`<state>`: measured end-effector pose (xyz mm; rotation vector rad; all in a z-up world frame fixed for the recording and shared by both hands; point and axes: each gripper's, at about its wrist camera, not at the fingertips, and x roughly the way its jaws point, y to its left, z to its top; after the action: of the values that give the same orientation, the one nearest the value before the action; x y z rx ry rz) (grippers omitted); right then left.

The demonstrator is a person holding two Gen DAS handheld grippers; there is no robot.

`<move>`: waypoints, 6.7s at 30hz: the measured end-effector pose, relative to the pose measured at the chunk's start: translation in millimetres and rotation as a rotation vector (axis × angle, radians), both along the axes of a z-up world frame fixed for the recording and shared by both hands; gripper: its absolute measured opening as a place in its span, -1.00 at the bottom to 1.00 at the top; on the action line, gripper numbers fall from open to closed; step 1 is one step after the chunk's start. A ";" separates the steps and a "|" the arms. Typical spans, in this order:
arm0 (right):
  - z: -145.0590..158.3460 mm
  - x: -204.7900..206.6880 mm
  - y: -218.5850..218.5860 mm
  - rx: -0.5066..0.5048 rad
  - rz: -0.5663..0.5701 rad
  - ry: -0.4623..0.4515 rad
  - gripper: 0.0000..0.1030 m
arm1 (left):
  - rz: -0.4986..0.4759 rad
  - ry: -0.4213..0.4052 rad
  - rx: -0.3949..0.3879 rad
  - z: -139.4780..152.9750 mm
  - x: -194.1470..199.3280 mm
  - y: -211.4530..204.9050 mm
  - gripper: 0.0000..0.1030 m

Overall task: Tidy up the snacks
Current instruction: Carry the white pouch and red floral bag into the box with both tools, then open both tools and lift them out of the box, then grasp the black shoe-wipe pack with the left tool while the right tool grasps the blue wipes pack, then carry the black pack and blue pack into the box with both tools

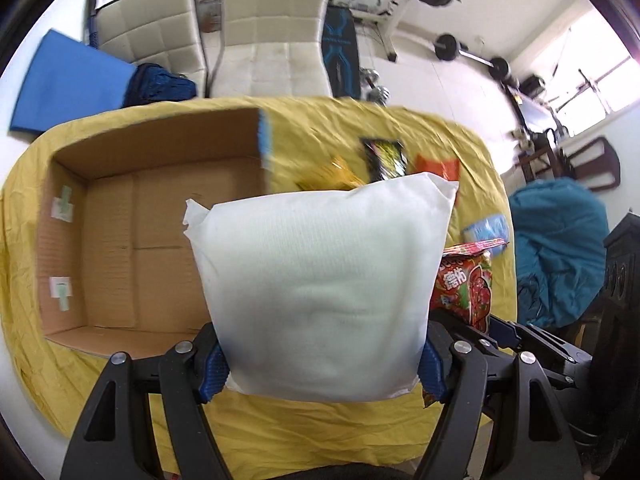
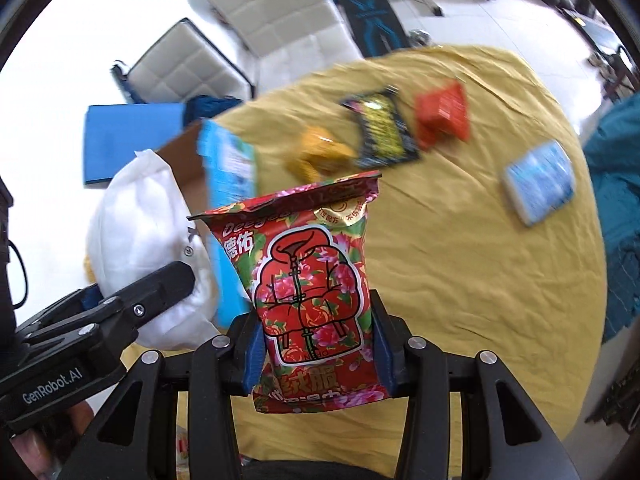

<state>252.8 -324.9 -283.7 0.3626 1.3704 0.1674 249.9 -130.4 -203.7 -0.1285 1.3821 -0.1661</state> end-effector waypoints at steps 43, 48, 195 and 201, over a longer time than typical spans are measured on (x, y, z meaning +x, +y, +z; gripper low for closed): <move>-183.9 161.2 256.1 -0.186 0.096 0.101 -0.08 | -0.052 0.296 -0.109 -187.5 142.2 170.8 0.45; -182.2 156.3 259.3 -0.197 0.096 0.099 -0.05 | -0.039 0.311 -0.102 -183.7 143.6 168.1 0.46; -108.9 69.5 -167.3 -0.212 -0.201 0.190 -0.18 | -0.236 0.080 0.096 -126.5 101.8 -209.0 0.00; -62.3 57.6 -143.6 -0.218 -0.169 0.118 -0.19 | -0.235 0.016 0.058 -87.5 83.3 -185.2 0.00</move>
<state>310.4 -468.5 -346.0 0.3075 1.4508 -0.1445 333.2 -315.7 -291.1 0.0819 1.4148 -0.3207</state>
